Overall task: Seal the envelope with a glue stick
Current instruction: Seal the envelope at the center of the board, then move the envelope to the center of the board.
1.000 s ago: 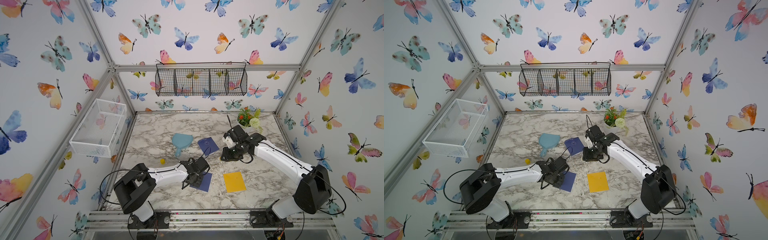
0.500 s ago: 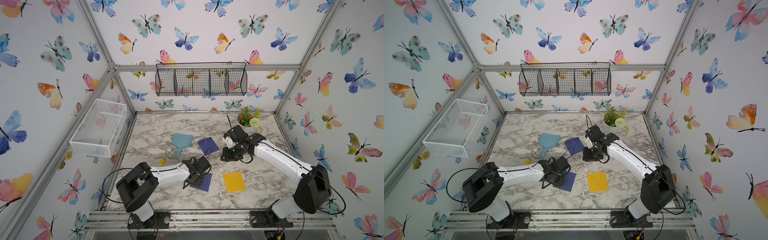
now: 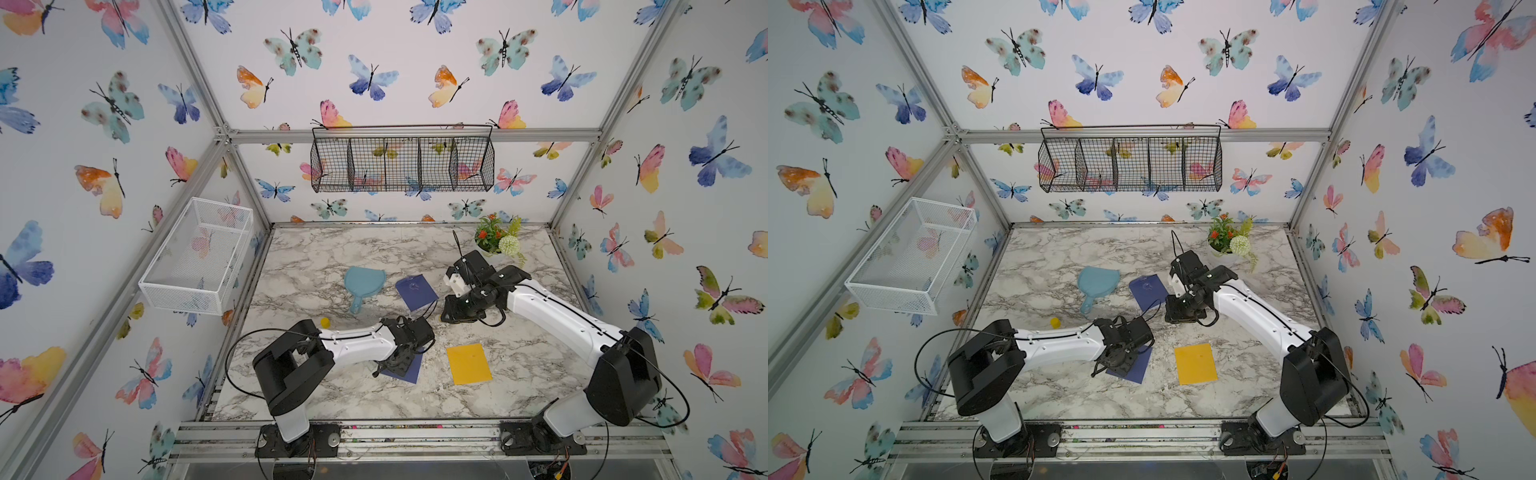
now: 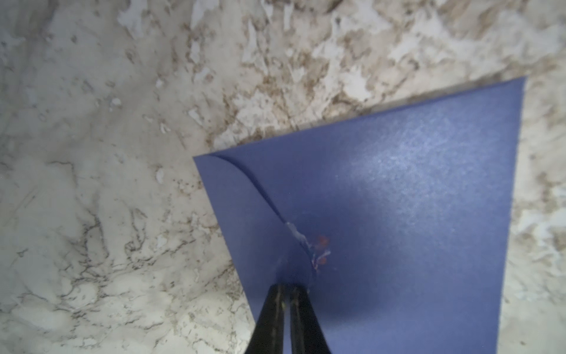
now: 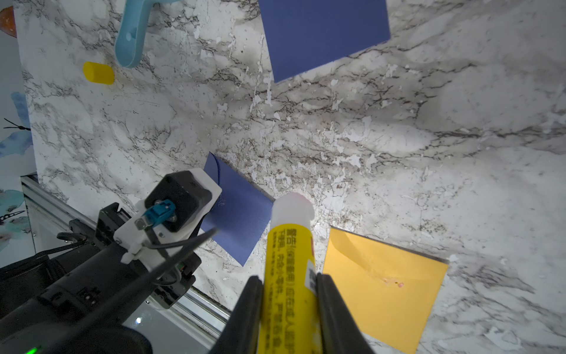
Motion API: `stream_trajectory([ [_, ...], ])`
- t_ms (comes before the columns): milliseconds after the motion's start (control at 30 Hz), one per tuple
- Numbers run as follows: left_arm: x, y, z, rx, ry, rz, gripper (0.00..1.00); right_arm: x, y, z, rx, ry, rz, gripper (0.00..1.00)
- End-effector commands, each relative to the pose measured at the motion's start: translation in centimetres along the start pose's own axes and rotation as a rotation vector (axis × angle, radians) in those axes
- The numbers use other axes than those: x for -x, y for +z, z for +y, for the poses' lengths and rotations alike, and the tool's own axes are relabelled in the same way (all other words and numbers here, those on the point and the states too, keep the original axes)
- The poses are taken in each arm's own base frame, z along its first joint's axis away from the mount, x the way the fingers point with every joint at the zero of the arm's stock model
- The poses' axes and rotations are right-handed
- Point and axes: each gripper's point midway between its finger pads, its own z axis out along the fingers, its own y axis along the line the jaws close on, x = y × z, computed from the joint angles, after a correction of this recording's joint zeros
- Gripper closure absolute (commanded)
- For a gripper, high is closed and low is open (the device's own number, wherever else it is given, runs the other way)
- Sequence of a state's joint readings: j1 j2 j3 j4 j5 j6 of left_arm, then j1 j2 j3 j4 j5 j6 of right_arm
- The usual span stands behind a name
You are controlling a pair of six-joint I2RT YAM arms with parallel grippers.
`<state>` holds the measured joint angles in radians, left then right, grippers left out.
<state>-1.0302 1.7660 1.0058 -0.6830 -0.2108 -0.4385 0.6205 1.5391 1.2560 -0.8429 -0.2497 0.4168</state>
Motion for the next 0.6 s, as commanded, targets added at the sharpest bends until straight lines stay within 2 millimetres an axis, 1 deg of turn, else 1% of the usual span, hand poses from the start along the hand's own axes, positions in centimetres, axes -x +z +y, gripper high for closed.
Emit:
stream_trajectory([
  [0,-4.9,5.6,0.7,0.069,0.037,0.188,0.87,0.2,-0.5,-0.1,-0.007,-0.015,0.001,0.98],
  [167,-5.3,6.2,0.0,0.067,0.069,0.217,0.87,0.0,-0.6,-0.2,-0.012,-0.017,-0.002,0.98],
  [300,-5.1,6.3,-0.5,0.060,0.079,0.209,0.86,0.1,-0.9,-0.5,-0.027,-0.013,-0.017,0.98],
  [367,-4.3,5.9,-0.7,0.052,0.080,0.176,0.85,0.2,-1.1,-0.6,-0.034,-0.009,-0.030,0.98],
  [433,-3.1,5.0,-0.9,0.040,0.084,0.131,0.83,0.5,-1.4,-0.6,-0.041,-0.002,-0.047,0.98],
  [567,-0.4,2.4,-0.8,-0.030,0.042,0.027,0.81,1.1,-2.2,-0.6,-0.053,0.012,-0.076,0.98],
])
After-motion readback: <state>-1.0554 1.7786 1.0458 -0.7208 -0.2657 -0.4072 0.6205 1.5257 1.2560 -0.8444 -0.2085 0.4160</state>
